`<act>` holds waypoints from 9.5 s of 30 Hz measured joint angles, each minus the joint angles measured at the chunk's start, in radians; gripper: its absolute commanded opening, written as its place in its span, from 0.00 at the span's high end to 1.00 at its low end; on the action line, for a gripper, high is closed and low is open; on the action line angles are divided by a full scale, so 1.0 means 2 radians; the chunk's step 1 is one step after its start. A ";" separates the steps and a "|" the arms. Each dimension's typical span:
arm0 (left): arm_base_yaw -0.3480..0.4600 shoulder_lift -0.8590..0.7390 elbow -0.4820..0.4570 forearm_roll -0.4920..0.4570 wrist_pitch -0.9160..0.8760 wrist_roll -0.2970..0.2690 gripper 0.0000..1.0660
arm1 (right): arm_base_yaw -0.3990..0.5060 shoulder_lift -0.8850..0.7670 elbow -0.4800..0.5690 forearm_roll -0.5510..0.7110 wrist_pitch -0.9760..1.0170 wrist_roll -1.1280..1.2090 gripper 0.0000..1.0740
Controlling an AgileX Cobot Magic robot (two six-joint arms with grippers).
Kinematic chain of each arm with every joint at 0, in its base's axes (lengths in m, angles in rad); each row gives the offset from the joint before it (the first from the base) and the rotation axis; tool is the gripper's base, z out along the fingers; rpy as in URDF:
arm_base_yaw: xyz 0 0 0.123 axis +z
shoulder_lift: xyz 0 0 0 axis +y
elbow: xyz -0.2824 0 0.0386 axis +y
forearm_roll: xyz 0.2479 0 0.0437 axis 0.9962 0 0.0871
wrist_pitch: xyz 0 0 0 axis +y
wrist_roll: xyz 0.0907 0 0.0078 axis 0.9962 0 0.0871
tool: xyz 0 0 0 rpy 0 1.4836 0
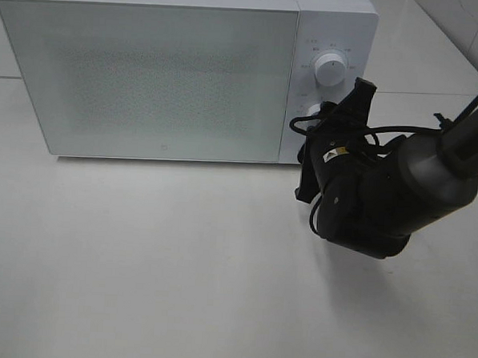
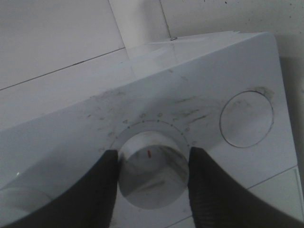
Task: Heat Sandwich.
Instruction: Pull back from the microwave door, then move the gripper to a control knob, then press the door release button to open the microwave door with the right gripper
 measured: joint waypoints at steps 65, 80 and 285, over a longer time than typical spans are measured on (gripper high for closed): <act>0.000 0.000 0.000 0.000 0.000 0.000 0.03 | 0.000 -0.092 0.088 -0.155 0.100 -0.210 0.29; 0.000 0.000 0.000 0.000 0.000 0.000 0.03 | -0.036 -0.224 0.091 -0.214 0.420 -0.560 0.29; 0.000 0.000 0.000 0.000 0.000 0.000 0.03 | 0.014 -0.226 0.235 -0.016 0.022 -0.949 0.29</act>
